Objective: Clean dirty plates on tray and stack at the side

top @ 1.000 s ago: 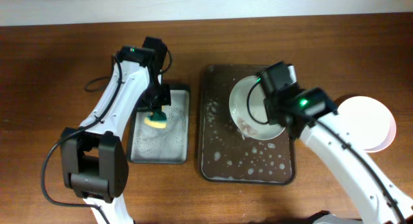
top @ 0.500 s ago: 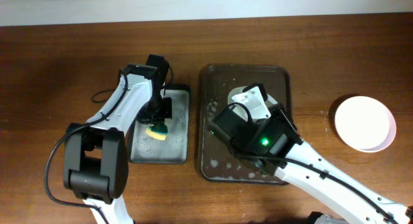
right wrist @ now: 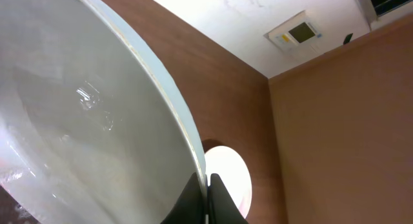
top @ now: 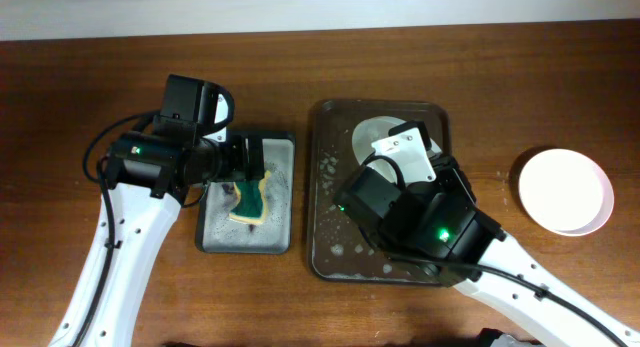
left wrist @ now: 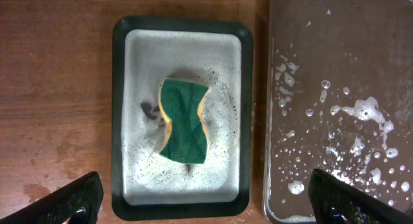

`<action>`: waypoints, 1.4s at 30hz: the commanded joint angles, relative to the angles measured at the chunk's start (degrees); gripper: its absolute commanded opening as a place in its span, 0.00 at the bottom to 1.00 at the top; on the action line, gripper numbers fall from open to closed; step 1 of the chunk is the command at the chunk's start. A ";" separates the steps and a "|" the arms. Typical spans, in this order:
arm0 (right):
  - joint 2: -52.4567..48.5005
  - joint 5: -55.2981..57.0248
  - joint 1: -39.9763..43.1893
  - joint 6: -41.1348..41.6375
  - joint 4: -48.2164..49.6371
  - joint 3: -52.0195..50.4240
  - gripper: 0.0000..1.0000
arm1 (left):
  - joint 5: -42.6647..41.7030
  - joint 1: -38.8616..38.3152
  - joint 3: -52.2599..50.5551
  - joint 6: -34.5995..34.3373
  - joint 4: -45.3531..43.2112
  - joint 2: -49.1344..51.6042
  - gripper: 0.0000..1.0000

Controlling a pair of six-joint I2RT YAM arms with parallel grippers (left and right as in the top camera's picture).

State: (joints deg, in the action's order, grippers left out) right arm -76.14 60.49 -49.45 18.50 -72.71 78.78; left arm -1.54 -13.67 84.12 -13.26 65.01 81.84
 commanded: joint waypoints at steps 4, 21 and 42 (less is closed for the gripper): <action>0.94 3.43 -0.42 -0.24 0.07 1.40 0.04 | -0.61 0.46 0.68 -0.55 0.15 -0.22 1.00; 0.79 18.93 -3.74 -16.85 17.62 1.92 0.04 | -0.61 0.46 0.68 -0.57 0.15 -0.22 1.00; 1.75 -41.51 37.88 -4.81 4.68 1.90 0.04 | -0.63 0.46 0.68 -0.57 0.15 -0.22 1.00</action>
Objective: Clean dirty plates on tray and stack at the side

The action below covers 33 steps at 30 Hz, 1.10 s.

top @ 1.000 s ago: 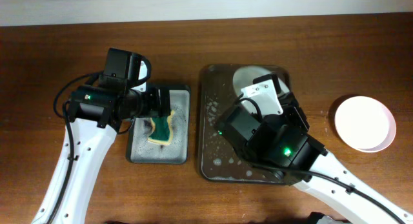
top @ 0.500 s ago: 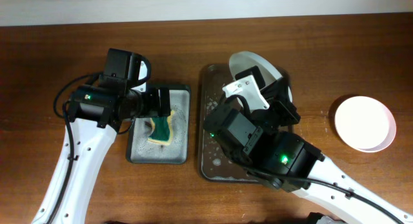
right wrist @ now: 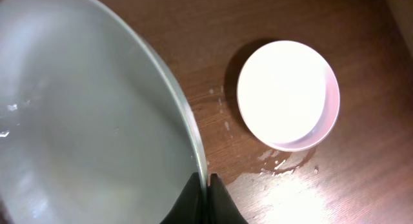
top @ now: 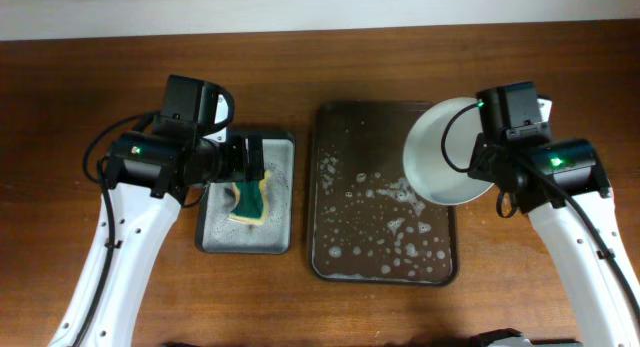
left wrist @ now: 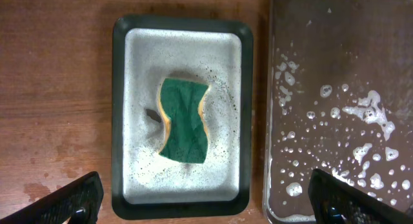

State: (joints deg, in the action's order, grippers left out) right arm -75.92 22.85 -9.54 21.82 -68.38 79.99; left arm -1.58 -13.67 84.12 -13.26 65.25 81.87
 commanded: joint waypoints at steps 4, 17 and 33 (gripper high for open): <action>3.10 20.81 -18.32 -7.89 -0.42 0.70 0.04 | -0.57 0.46 0.68 -0.55 -0.09 -0.24 1.00; -1.49 45.40 -44.09 -16.92 -0.22 0.66 0.04 | -0.57 0.46 0.68 -0.55 -0.09 -0.24 1.00; -1.49 52.13 -45.83 -20.52 1.49 0.66 0.04 | -0.57 0.46 0.68 -0.55 -0.09 -0.24 1.00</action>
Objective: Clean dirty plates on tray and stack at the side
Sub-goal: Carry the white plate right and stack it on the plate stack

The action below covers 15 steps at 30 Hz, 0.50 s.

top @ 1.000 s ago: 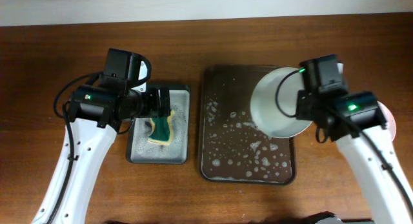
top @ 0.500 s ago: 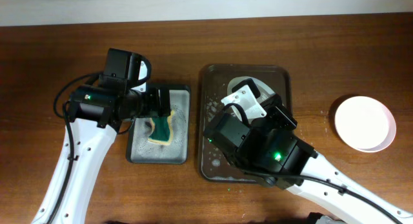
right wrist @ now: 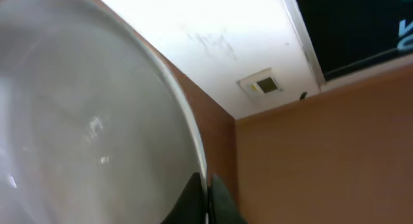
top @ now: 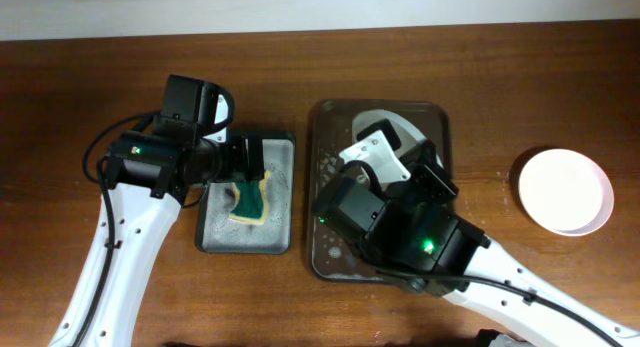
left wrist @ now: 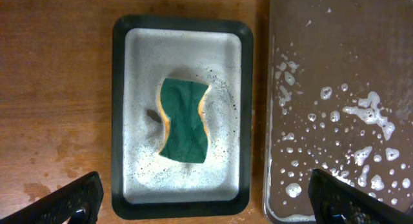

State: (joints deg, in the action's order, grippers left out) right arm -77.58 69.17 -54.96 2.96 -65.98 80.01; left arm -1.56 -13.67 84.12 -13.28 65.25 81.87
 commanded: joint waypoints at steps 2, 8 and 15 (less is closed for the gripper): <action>0.17 0.81 -0.09 1.55 1.90 0.63 0.04 | -0.59 0.46 0.68 -0.52 -0.09 -0.24 1.00; 0.28 -30.18 19.61 18.78 -0.46 0.63 0.04 | -0.59 0.44 0.68 -0.52 -0.09 -0.24 1.00; -0.79 -81.20 78.47 9.09 1.79 0.63 0.04 | -0.59 0.46 0.68 -0.55 -0.09 -0.24 1.00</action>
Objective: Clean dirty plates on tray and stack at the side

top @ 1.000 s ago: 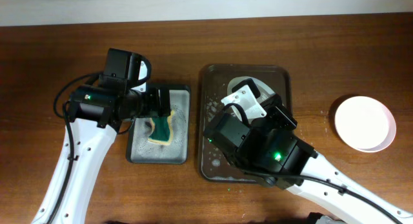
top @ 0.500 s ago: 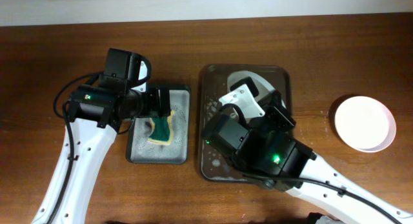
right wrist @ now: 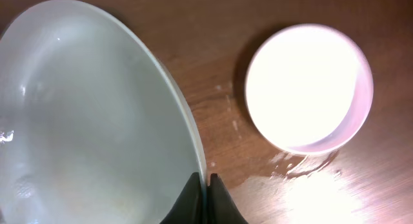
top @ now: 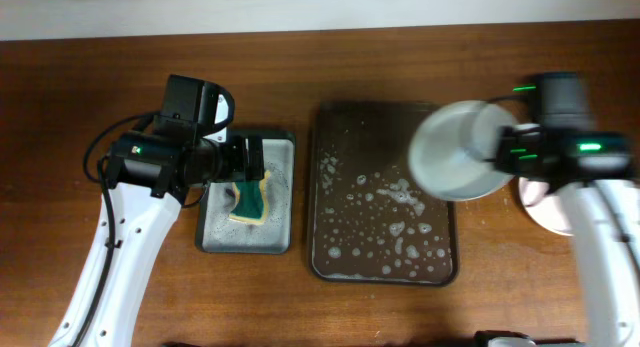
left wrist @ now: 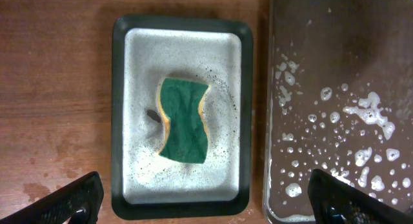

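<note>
A pale grey-white plate hangs over the right edge of the big wet tray, with my right gripper shut on its rim. In the right wrist view the held plate fills the left side. A pink-white plate lies on the table just to its right, partly under my right arm in the overhead view. My left gripper stands open above the green sponge, not touching it.
The sponge lies in a small dark tray with foamy water, left of the big tray. Suds and drops cover the big tray's floor. Water is spilled on the wood next to the pink-white plate.
My right gripper, still shut on the plate, was over the far part of the big tray. Now it is over the tray's right edge beside the pink-white plate. Left arm unmoved.
The right gripper held the plate tilted over the big tray. Then it held it at the tray's right edge near the pink-white plate. Then it was back over the tray, and now it is at the right edge again. The left gripper stayed open over the sponge.
</note>
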`<action>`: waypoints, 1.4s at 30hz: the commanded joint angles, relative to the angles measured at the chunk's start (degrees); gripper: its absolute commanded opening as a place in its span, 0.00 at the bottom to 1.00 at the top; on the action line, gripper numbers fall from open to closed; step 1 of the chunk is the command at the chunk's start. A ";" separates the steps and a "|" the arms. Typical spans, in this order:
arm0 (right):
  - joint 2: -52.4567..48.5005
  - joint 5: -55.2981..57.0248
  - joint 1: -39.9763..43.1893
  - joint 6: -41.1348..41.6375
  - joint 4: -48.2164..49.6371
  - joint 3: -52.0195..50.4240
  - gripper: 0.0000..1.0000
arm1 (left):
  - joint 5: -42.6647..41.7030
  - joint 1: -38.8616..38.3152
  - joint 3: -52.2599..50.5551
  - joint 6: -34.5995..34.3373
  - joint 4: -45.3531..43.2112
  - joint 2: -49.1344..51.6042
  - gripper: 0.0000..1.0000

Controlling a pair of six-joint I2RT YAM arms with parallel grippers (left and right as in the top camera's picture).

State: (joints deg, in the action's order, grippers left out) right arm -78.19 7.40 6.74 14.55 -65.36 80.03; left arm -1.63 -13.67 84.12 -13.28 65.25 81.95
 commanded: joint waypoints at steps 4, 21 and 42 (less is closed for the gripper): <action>-5.90 -20.50 38.12 4.94 5.05 0.61 0.04 | -0.52 0.46 0.68 -0.52 -0.09 -0.33 1.00; -11.50 -33.70 40.09 0.02 6.97 0.68 0.53 | -0.52 0.46 0.68 -0.52 -0.09 -0.33 1.00; 38.93 -32.79 -9.97 -21.86 1.25 -1.51 0.99 | -0.52 0.46 0.68 -0.52 -0.09 -0.33 1.00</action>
State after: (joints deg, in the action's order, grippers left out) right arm -43.40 -34.24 -1.67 -1.78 -64.31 80.42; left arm -1.74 -13.63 84.12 -13.28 65.28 81.95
